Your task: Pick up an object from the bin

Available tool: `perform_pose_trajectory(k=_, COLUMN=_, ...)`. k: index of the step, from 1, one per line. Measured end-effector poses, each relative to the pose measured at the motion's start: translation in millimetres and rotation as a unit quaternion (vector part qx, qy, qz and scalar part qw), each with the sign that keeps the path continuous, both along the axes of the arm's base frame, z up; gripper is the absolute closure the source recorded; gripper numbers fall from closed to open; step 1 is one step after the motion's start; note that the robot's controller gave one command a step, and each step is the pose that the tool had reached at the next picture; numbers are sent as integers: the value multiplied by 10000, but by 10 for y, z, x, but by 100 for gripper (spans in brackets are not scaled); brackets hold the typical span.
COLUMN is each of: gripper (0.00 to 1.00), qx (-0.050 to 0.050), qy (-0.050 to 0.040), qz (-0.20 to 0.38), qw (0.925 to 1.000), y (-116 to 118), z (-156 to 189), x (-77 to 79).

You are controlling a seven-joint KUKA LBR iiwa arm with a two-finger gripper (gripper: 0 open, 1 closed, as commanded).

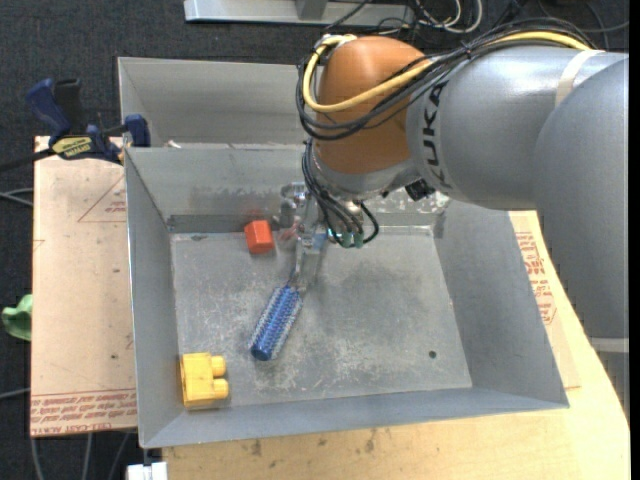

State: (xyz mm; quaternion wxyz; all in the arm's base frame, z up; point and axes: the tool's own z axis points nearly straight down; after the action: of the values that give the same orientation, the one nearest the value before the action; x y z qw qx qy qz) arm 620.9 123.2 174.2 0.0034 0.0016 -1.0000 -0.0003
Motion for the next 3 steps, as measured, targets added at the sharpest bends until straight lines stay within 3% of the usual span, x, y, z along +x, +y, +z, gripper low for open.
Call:
perform_pose_trajectory(k=1, gripper=0, qx=12, qy=-16, qz=2349, qw=9720, y=-351, z=-1062, x=-174)
perform_pose_trajectory(k=2, gripper=0, qx=18, qy=-63, qz=3479, qw=9375, y=11, z=-731, x=-267)
perform_pose_trajectory(k=3, gripper=0, qx=20, qy=-41, qz=4342, qw=9008, y=76, z=-744, x=-333)
